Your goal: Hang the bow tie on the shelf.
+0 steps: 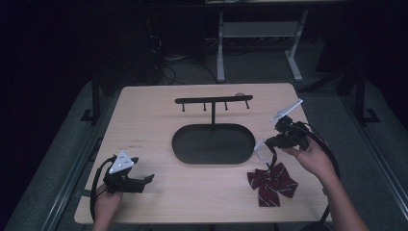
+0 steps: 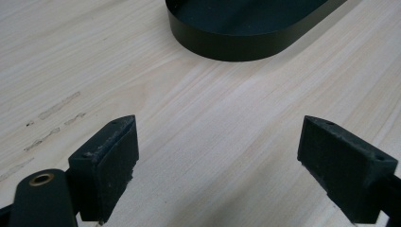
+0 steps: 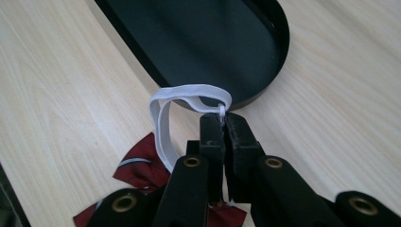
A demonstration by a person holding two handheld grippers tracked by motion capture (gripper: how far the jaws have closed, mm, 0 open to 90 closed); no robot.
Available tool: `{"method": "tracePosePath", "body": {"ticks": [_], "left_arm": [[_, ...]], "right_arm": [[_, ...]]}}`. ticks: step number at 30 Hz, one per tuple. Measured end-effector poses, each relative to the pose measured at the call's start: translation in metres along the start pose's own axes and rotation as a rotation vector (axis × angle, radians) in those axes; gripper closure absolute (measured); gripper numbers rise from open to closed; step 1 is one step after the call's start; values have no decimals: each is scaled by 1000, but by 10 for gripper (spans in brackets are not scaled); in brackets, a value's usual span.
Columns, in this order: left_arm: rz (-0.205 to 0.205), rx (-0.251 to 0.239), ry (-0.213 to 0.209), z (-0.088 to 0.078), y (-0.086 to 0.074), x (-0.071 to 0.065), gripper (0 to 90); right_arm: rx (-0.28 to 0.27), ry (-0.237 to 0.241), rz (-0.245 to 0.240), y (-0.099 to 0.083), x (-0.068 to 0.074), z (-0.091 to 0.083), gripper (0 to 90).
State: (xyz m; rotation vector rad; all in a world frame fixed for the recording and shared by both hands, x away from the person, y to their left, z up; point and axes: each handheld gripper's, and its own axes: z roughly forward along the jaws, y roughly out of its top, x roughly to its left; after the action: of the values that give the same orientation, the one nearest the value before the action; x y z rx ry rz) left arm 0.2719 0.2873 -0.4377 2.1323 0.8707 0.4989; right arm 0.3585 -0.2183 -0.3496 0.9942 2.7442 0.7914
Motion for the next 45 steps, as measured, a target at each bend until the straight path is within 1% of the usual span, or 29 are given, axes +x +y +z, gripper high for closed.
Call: {"method": "tracePosePath", "body": {"ticks": [8, 12, 13, 16, 17, 19, 27, 28, 34, 40, 45], "left_arm": [[1, 0, 0, 0, 0, 0, 132], [-6, -7, 1, 0, 0, 0, 132], [2, -1, 2, 0, 0, 0, 132], [5, -1, 2, 0, 0, 0, 132], [-2, -7, 2, 0, 0, 0, 132], [6, -2, 1, 0, 0, 0, 132], [0, -8, 2, 0, 0, 0, 132], [0, -7, 2, 0, 0, 0, 132], [2, -8, 2, 0, 1, 0, 132], [8, -1, -3, 1, 1, 1, 132], [-5, -6, 0, 1, 0, 2, 132]], "right_arm": [[-31, -11, -25, 11, 10, -15, 867], [-37, -18, -44, 17, 15, -21, 867], [-41, -22, -48, 19, 16, -23, 867], [-46, -28, -55, 23, 18, -28, 867], [-48, -31, -57, 24, 18, -30, 867], [-52, -38, -65, 27, 19, -32, 868], [-58, -52, -79, 36, 20, -41, 868], [-61, -57, -87, 38, 20, -42, 868], [-61, -75, -93, 48, 20, -47, 868], [-63, -79, -101, 59, 19, -49, 867], [-68, -80, -114, 70, 19, -51, 867]]}}
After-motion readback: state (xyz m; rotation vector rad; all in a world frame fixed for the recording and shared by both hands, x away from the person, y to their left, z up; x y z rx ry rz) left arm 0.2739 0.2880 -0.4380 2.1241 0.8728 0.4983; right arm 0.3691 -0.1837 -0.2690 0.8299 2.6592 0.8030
